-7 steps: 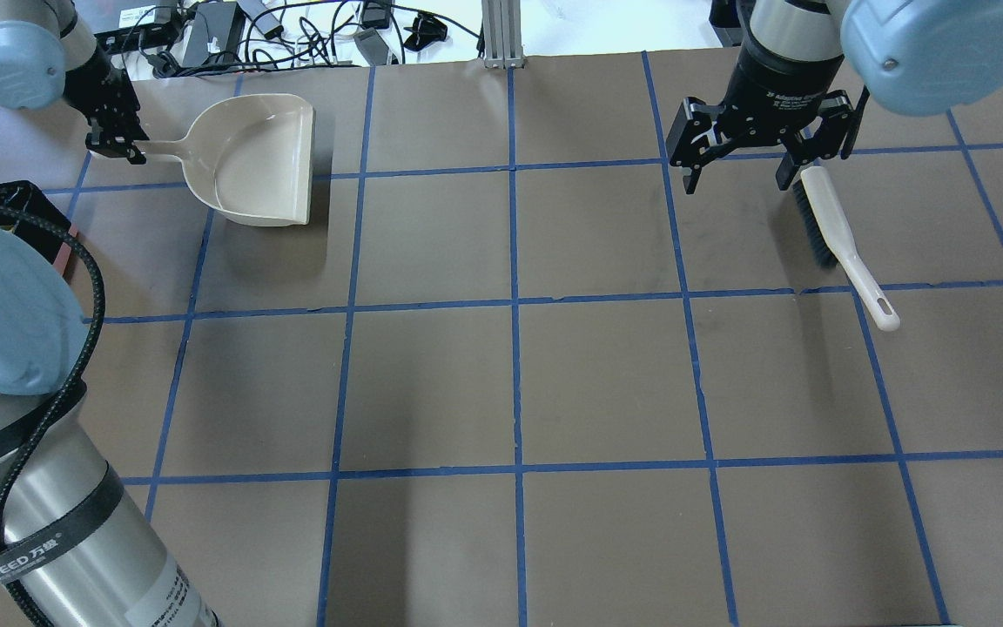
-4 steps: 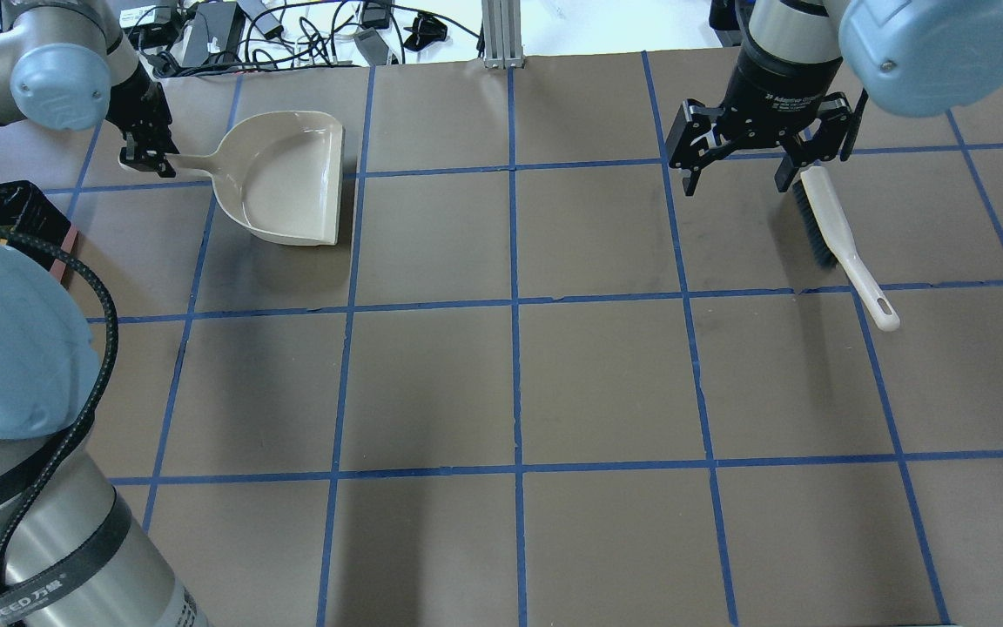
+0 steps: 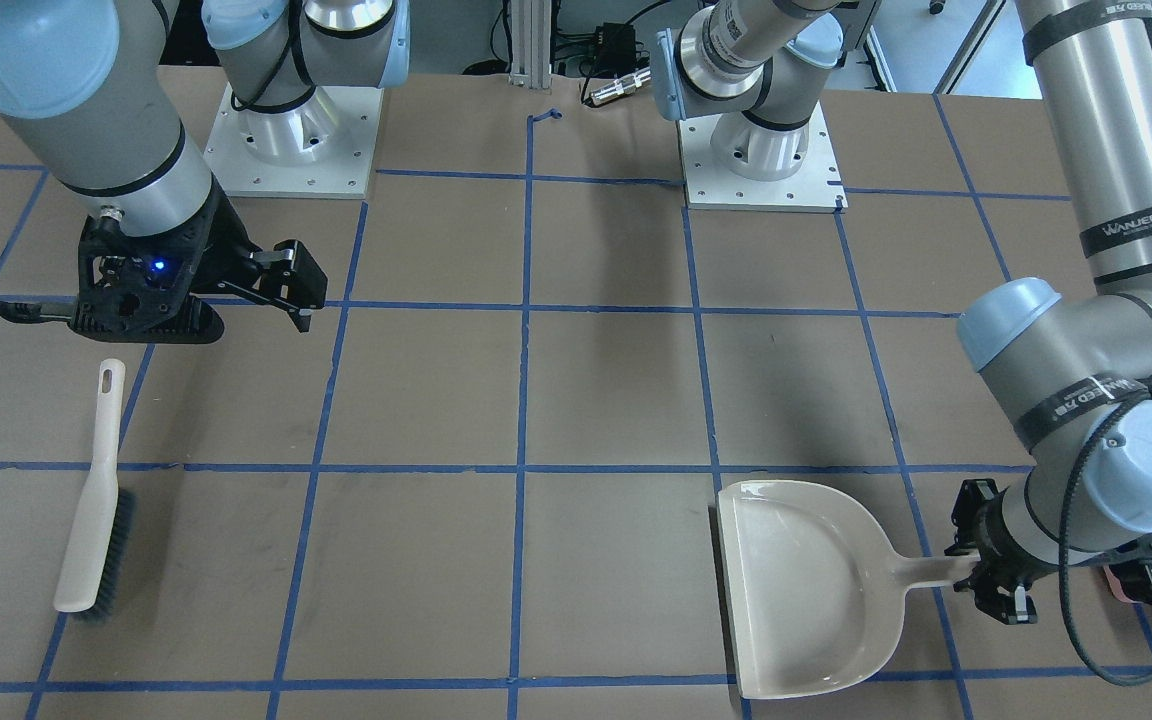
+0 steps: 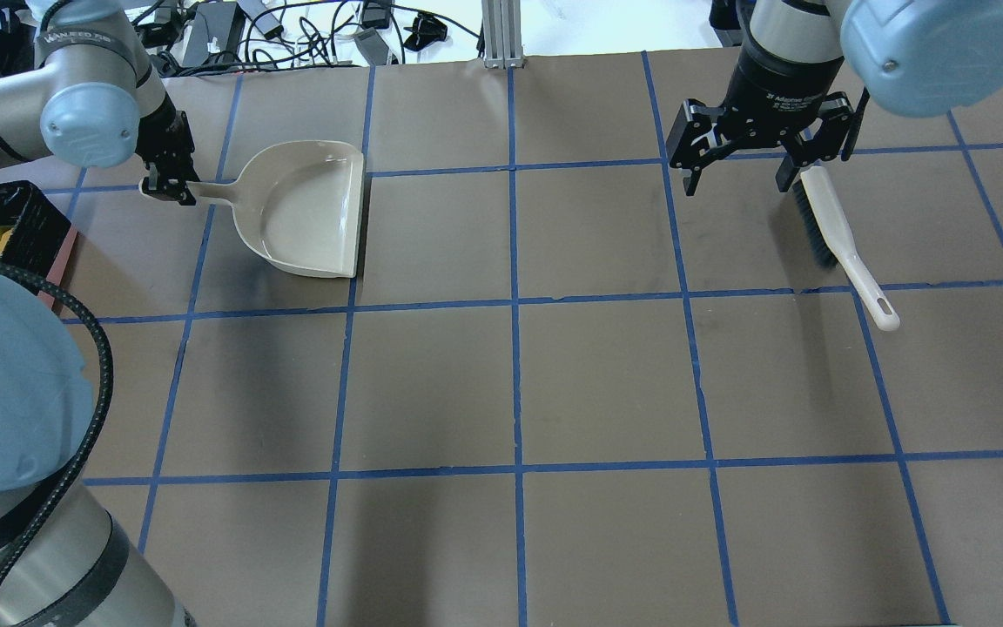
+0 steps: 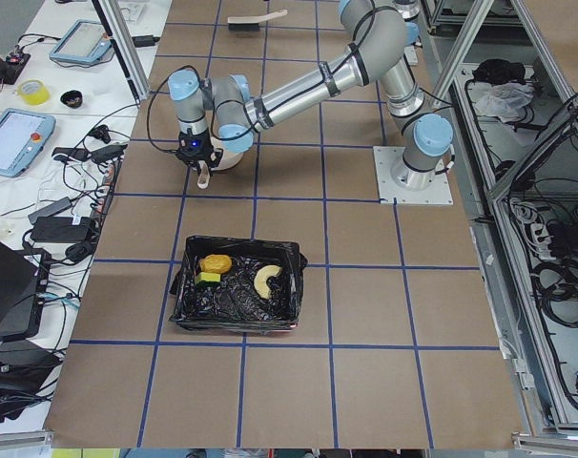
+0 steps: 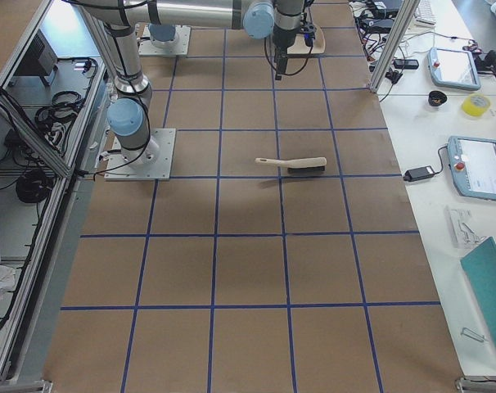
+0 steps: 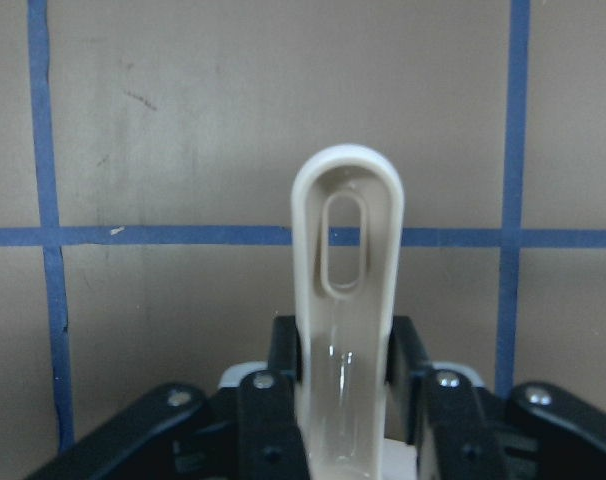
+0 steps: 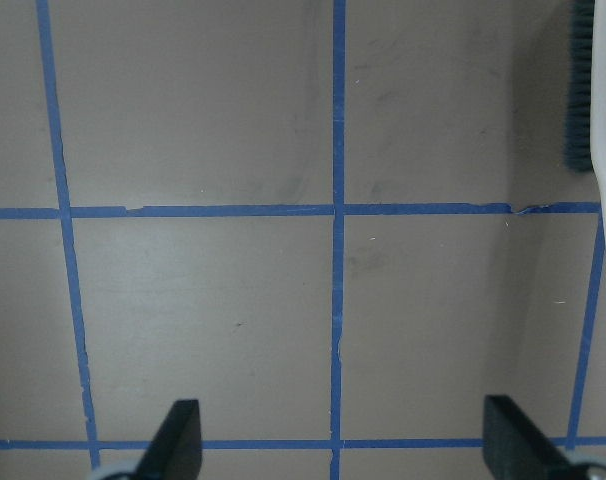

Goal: Sweep and dump trash into bin
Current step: 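Bring the empty dustpan back onto the table with the left gripper and release it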

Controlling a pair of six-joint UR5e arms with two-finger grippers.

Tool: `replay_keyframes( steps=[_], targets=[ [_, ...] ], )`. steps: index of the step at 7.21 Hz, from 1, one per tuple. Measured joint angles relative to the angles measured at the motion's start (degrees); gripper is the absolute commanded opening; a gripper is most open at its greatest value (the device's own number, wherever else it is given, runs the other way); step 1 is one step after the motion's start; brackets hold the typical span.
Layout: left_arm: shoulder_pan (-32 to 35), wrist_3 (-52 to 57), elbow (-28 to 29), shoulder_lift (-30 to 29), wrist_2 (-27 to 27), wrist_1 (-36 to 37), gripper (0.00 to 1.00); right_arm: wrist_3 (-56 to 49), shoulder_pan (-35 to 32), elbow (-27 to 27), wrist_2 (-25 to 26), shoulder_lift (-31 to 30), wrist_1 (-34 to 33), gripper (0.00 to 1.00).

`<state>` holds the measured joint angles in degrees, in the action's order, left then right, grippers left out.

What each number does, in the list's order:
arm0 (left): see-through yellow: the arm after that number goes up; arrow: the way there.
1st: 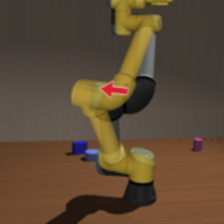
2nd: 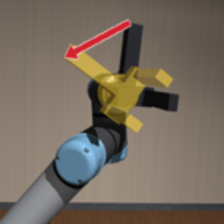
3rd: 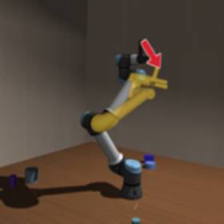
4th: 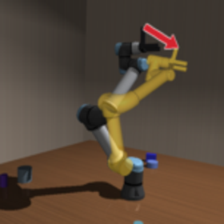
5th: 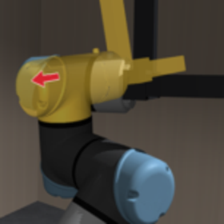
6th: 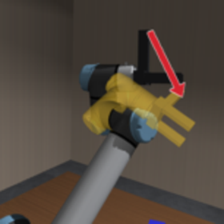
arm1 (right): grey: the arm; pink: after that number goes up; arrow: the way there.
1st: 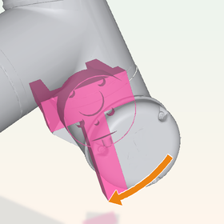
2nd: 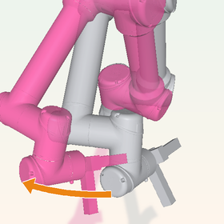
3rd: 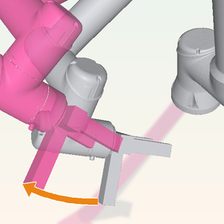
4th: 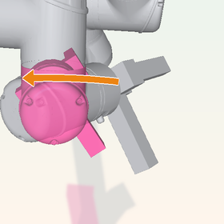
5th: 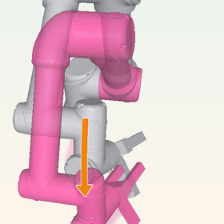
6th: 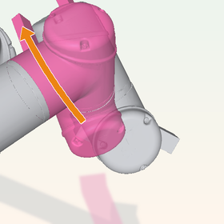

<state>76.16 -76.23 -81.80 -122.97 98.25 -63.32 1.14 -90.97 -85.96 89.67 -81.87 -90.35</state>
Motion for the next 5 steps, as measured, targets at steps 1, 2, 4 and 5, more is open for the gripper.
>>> replay_keyframes(
  steps=[1,2,4,5],
  targets=[
    [0.69,-0.14,-2.4,0.39,0.01,2.52,0.0,-0.02,0.0,0.0,0.04,0.05,-0.01,1.0],
    [1.08,0.04,-4.65,1.09,0.01,4.97,0.0,-0.19,0.0,0.0,0.12,0.17,-0.08,1.0],
    [1.24,1.07,-6.75,2.41,0.04,6.73,0.0,-0.25,0.0,-0.06,0.31,0.22,-0.1,1.0],
    [1.14,1.67,-7.01,2.74,0.07,6.87,0.0,-0.13,0.0,-0.07,0.18,0.21,-0.07,1.0]
  ],
)
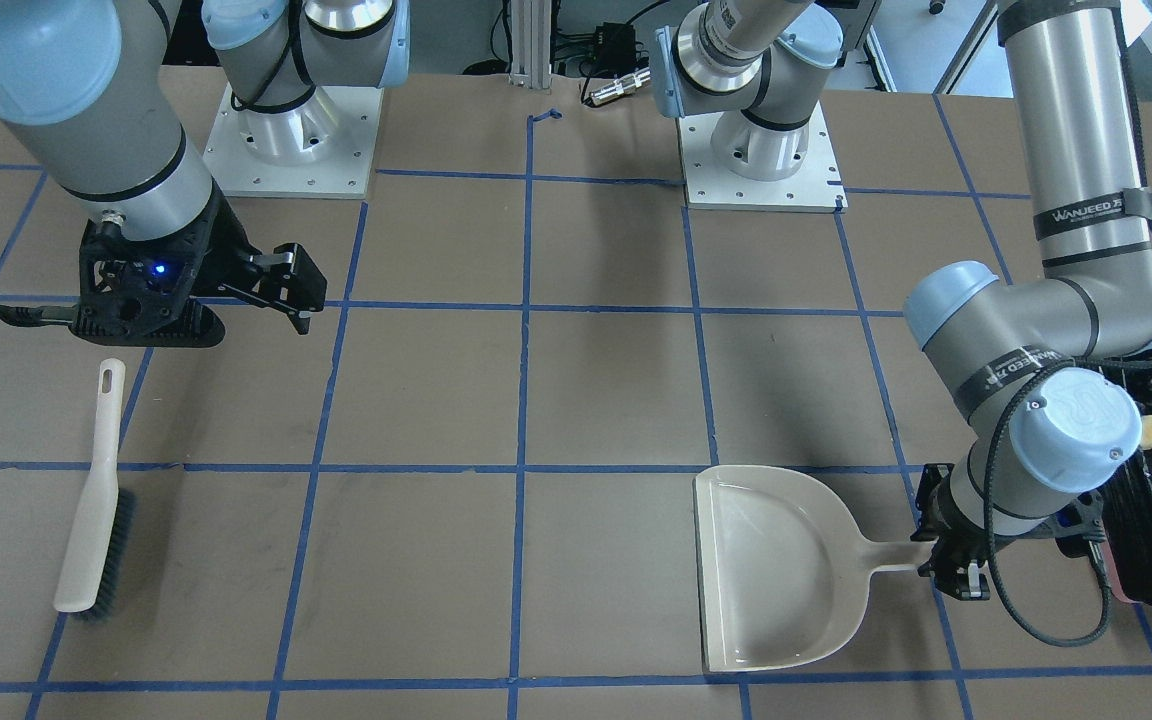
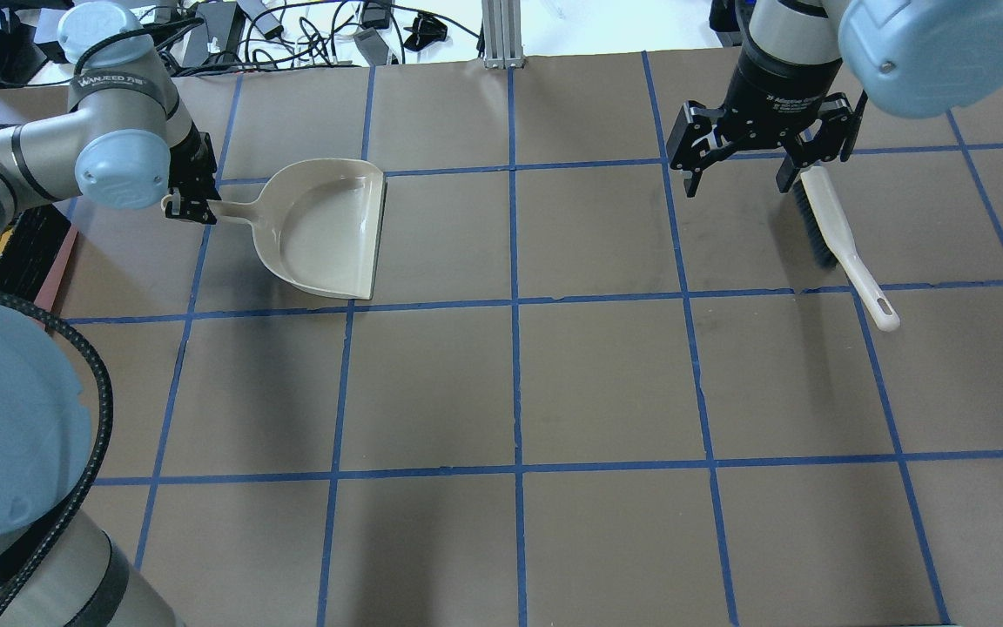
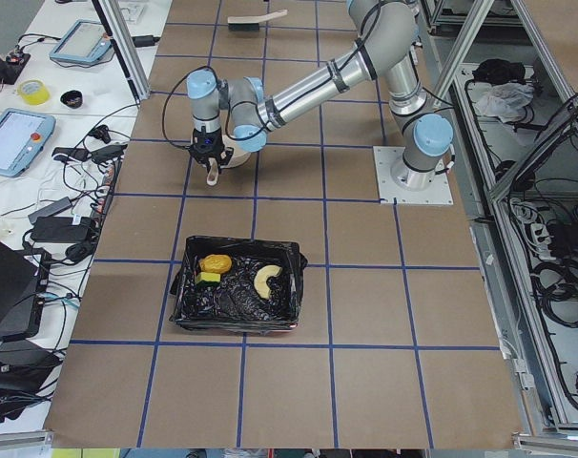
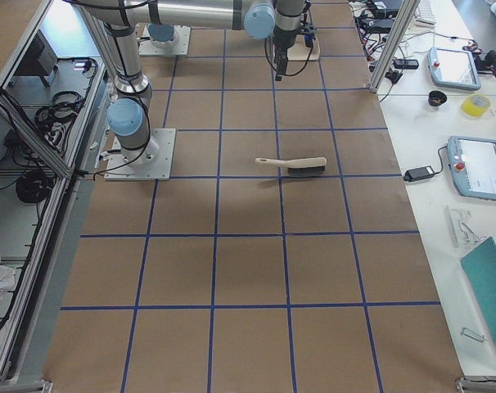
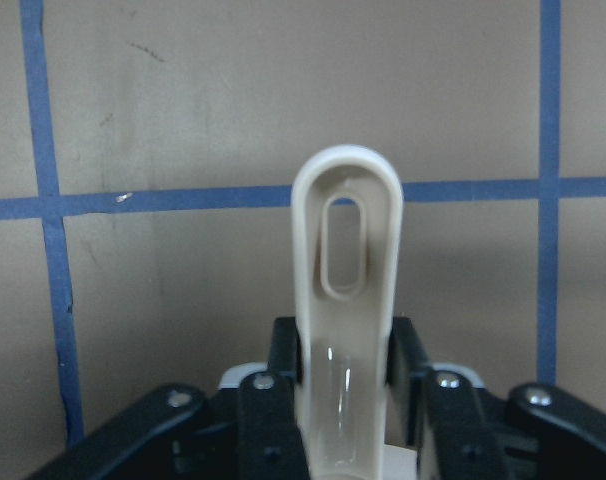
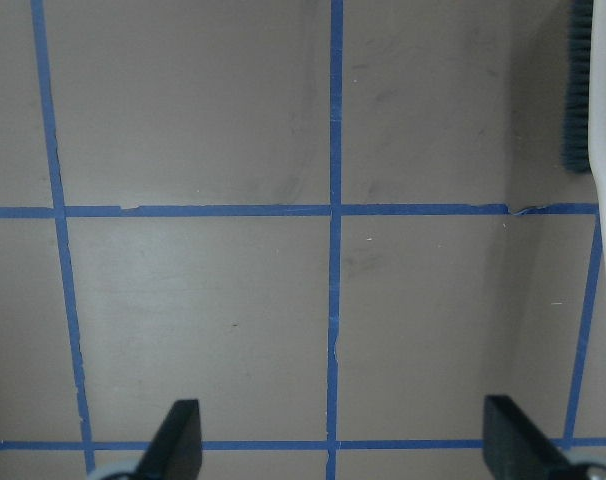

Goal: Sweep and dump trash into bin
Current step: 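Bring the empty dustpan back onto the table with the left gripper and release it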

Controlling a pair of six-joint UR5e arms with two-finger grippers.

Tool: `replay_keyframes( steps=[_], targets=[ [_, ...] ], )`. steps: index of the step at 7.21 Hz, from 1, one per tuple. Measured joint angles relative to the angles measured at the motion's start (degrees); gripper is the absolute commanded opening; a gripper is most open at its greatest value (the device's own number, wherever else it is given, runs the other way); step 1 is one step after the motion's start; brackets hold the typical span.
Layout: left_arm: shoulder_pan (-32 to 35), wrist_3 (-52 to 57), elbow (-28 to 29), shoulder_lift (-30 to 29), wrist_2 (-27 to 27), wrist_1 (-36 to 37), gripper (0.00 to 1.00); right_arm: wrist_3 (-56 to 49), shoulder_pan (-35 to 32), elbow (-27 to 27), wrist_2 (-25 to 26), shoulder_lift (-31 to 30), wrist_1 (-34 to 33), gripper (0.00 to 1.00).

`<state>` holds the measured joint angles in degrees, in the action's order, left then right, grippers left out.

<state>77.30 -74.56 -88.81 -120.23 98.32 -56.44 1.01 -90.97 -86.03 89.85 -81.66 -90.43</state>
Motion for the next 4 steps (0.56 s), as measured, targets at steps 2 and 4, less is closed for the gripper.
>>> replay_keyframes(
  steps=[2,4],
  targets=[
    [-0.18,0.56,-0.11,0.23,0.09,0.02,0.05,0.02,0.0,-0.01,0.08,-0.01,0.02,1.0],
    [-0.21,0.58,-0.3,0.14,0.14,-0.1,0.3,-0.14,0.0,-0.02,0.29,0.06,0.07,1.0]
  ],
)
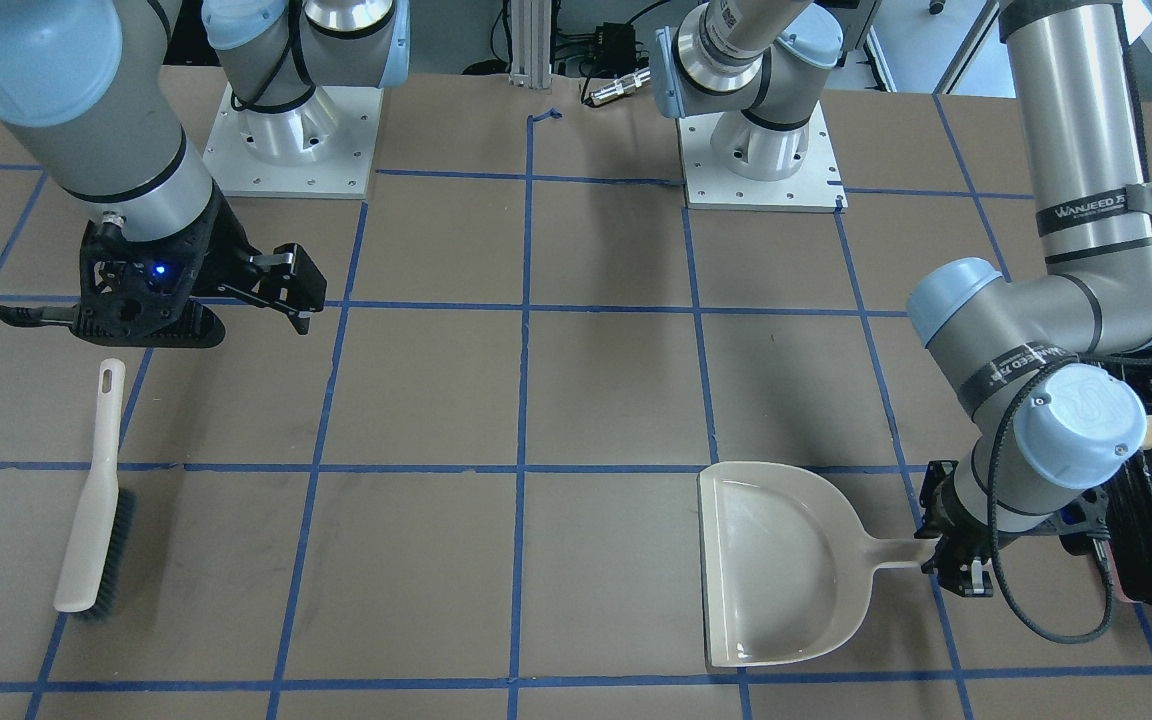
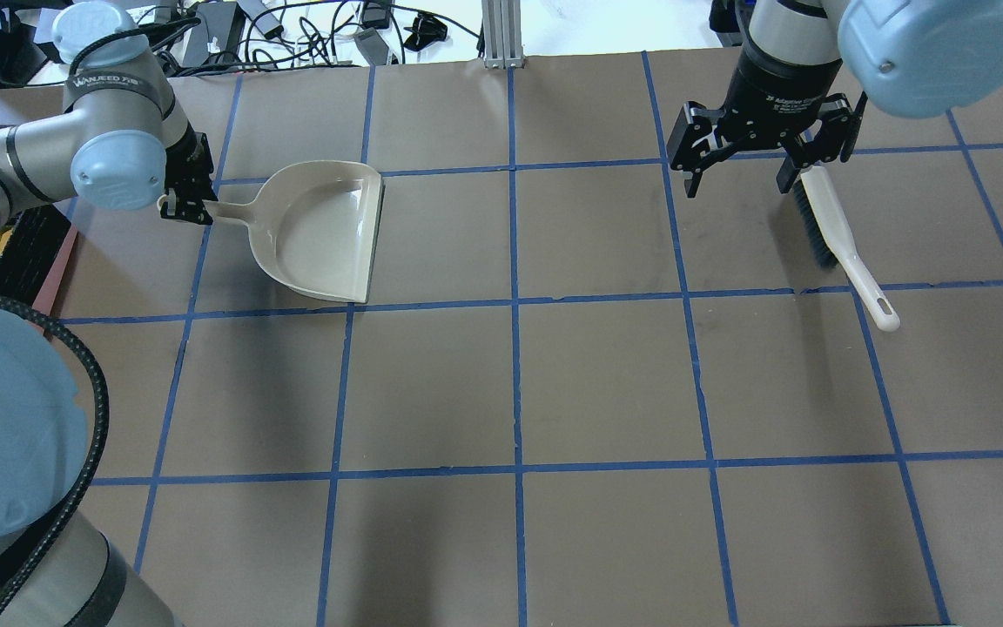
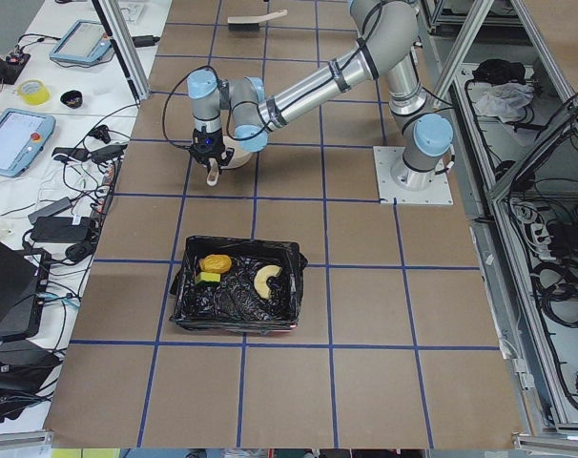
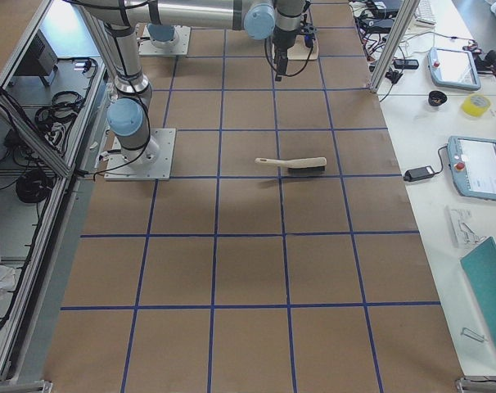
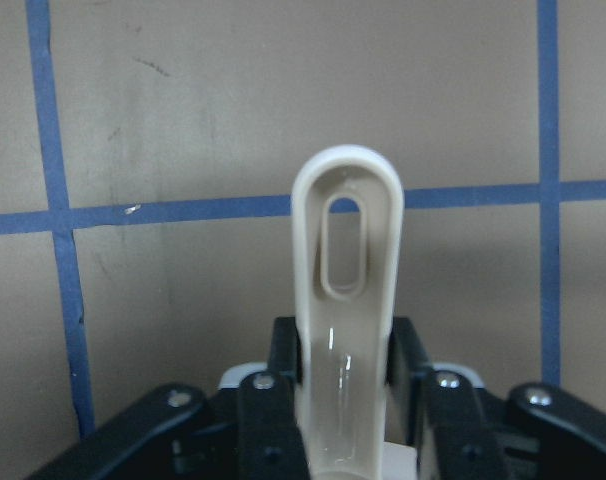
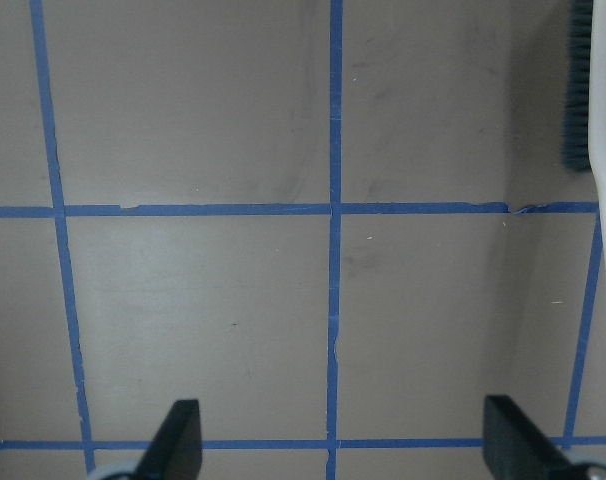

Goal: Sweep and dump trash into bin
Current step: 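Bring the empty dustpan back onto the table with the left gripper and release it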

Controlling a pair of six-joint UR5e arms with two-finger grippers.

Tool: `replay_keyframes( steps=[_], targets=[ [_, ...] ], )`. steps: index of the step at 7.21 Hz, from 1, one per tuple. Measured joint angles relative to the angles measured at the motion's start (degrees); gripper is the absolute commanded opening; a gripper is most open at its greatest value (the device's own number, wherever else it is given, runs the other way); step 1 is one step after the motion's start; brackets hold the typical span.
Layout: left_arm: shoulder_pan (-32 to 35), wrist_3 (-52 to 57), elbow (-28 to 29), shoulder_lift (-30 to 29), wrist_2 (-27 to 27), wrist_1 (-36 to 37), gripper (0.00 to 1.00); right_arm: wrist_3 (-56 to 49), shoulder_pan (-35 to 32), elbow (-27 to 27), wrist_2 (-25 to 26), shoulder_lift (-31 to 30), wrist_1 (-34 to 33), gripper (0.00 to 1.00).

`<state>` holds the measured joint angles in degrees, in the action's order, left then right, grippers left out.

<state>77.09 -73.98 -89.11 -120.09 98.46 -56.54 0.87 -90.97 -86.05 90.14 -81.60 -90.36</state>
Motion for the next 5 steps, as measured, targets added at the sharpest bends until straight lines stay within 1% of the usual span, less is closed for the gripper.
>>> replay_keyframes(
  steps=[1,2,4,5],
  targets=[
    [0.0,0.0,-0.28,-0.01,0.04,0.02,0.38,-0.08,0.0,0.0,0.05,0.02,0.0,1.0],
    [-0.03,0.04,-0.57,0.05,0.06,0.12,0.48,-0.11,0.0,0.0,0.09,0.03,0.01,1.0],
    [-0.22,0.02,-0.44,0.2,0.09,0.2,0.66,-0.33,0.0,0.0,0.21,0.04,-0.03,1.0],
    [-0.3,-0.05,-0.15,0.27,0.17,0.2,0.73,-0.4,0.0,0.0,0.15,0.03,-0.02,1.0]
  ],
)
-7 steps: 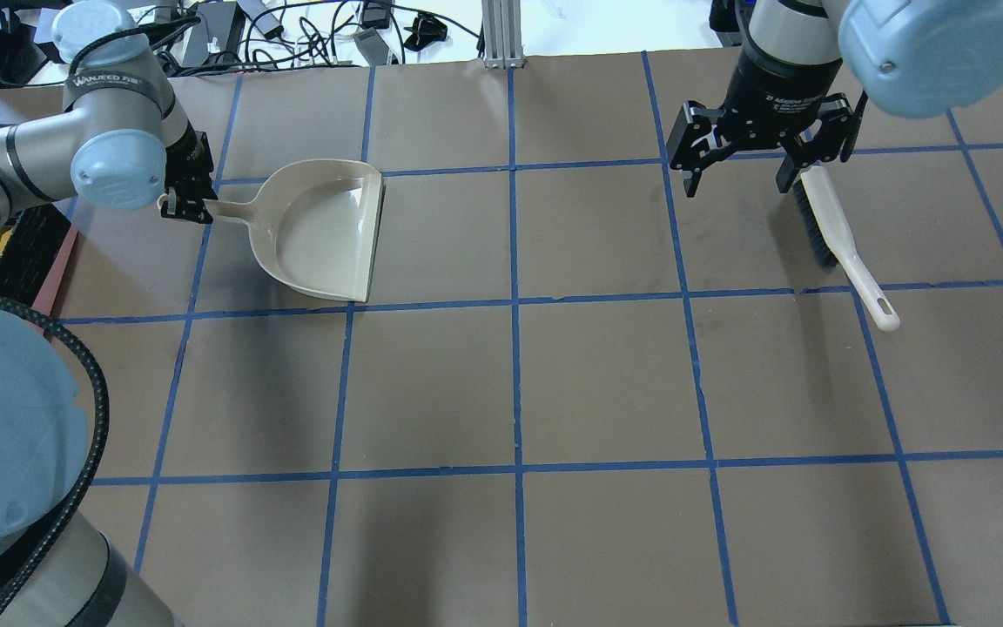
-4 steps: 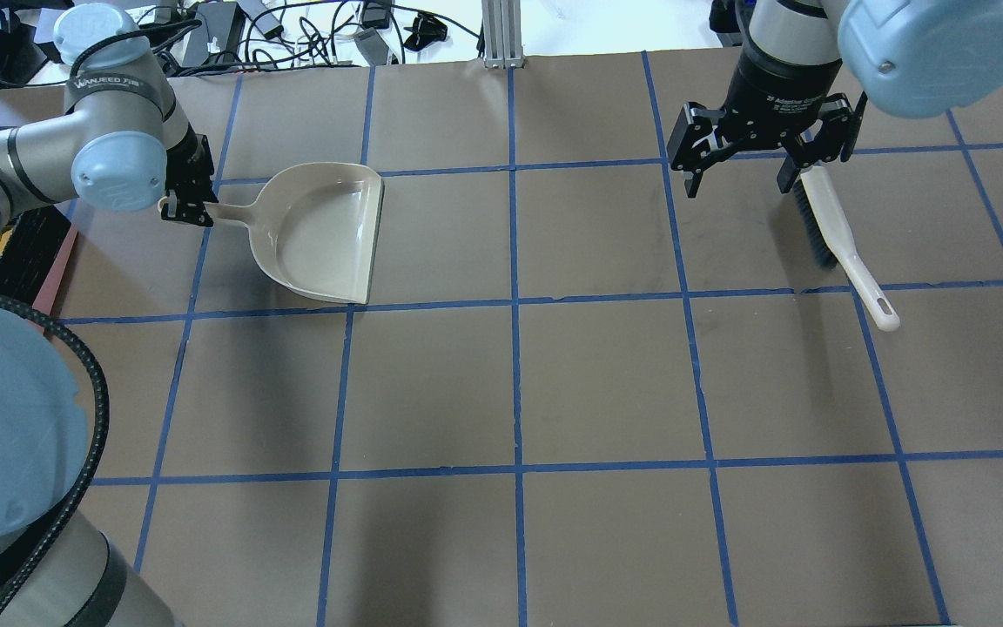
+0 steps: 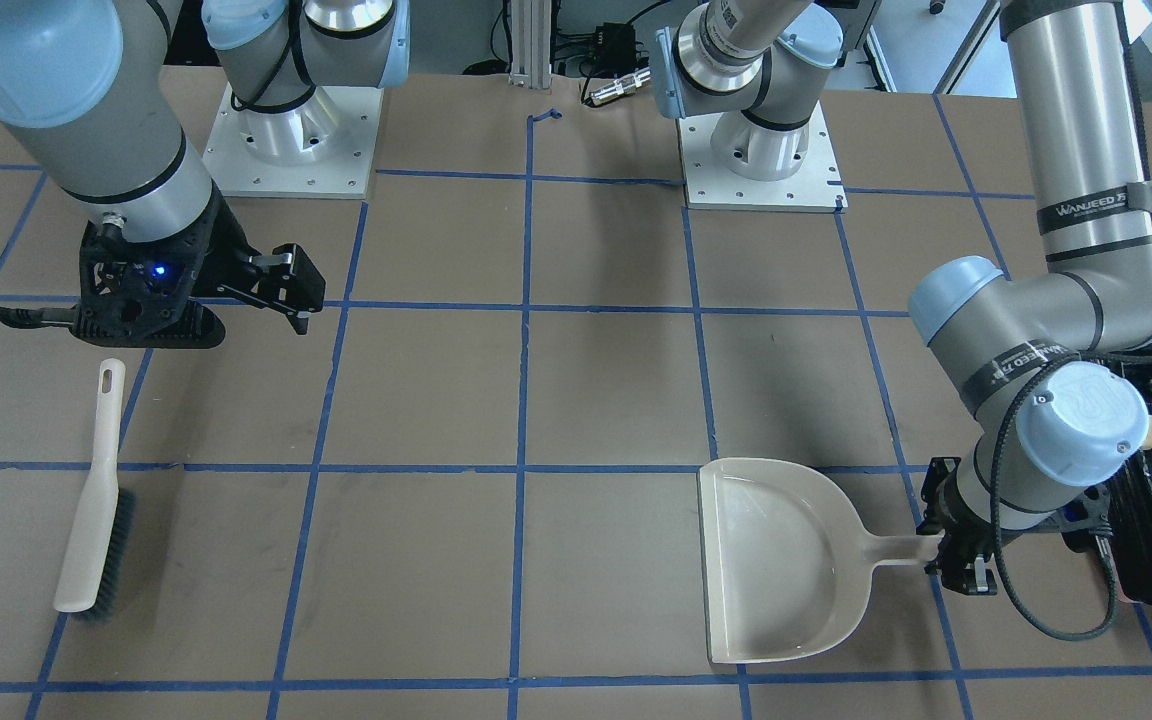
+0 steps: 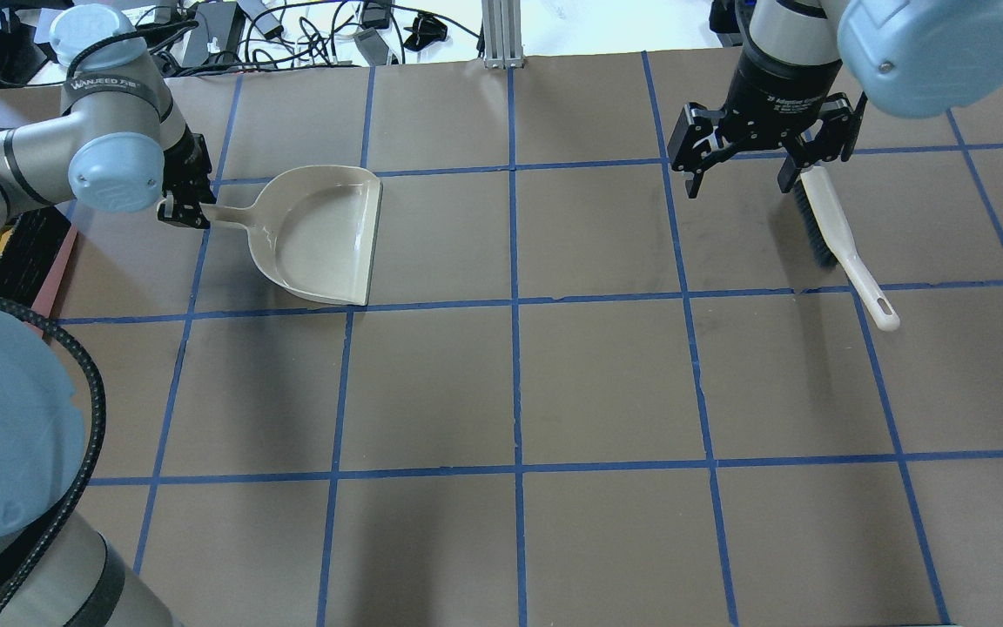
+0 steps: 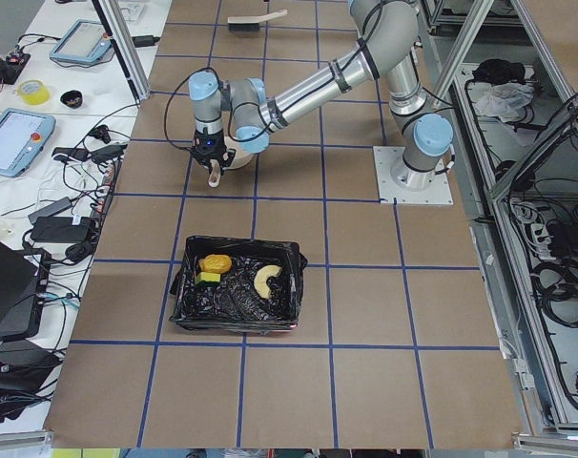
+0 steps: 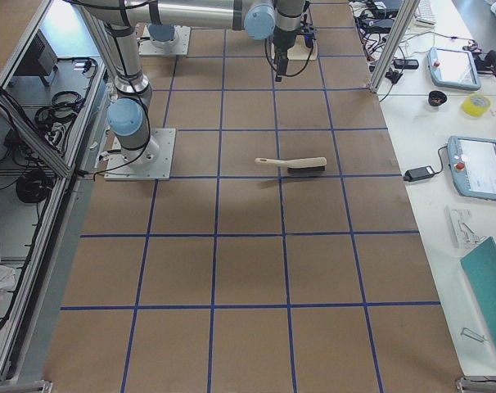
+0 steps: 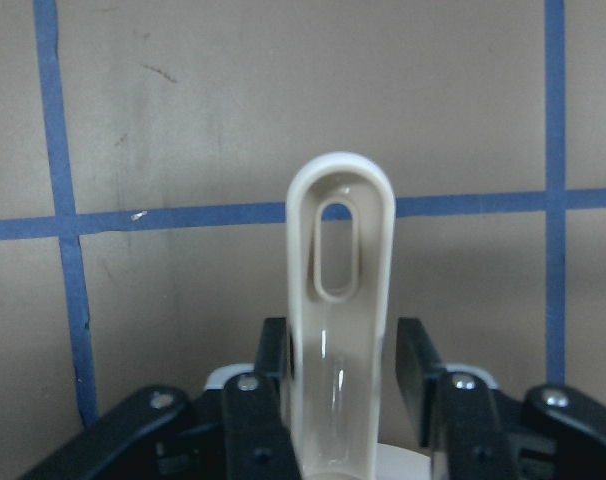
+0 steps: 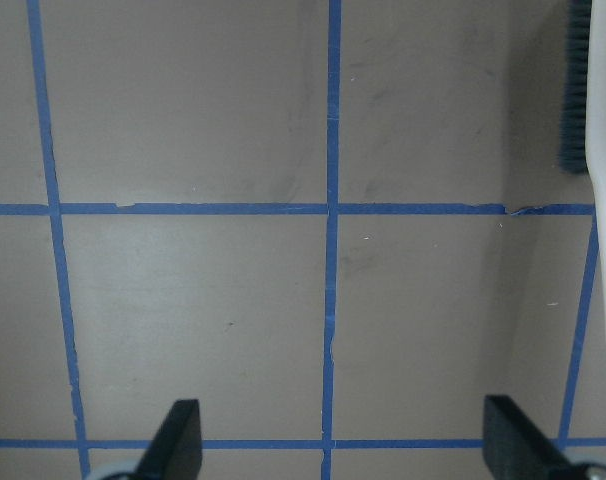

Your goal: Sweep and dump trash into bin

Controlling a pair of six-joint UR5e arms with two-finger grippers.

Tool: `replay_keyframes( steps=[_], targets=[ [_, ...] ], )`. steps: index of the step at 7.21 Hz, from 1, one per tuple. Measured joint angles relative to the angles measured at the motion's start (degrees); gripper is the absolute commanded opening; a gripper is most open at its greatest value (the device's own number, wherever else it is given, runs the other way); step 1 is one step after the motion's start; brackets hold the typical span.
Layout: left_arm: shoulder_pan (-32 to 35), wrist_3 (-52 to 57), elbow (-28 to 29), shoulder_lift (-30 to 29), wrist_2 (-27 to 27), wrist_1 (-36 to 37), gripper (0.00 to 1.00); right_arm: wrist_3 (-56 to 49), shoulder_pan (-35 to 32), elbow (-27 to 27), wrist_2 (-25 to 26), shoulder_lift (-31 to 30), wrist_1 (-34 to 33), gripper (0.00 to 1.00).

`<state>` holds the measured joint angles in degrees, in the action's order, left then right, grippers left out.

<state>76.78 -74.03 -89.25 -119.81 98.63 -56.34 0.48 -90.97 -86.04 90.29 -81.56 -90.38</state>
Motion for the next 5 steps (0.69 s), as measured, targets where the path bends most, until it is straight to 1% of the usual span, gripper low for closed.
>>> replay_keyframes(
  steps=[1,2,3,5],
  targets=[
    [-0.03,-0.23,0.11,0.09,0.09,0.0,0.81,-0.03,0.0,-0.03,-0.03,0.0,0.01,1.0],
    [-0.05,-0.3,0.25,0.24,0.18,0.01,0.94,-0.08,0.0,-0.11,0.02,0.0,0.0,1.0],
    [-0.08,-0.29,0.63,0.5,0.91,0.45,1.0,-0.15,0.0,-0.22,0.04,0.0,-0.03,1.0],
    [-0.13,-0.51,2.51,1.09,4.28,2.68,1.0,-0.21,0.0,-0.32,-0.22,0.14,-0.12,1.0]
  ],
)
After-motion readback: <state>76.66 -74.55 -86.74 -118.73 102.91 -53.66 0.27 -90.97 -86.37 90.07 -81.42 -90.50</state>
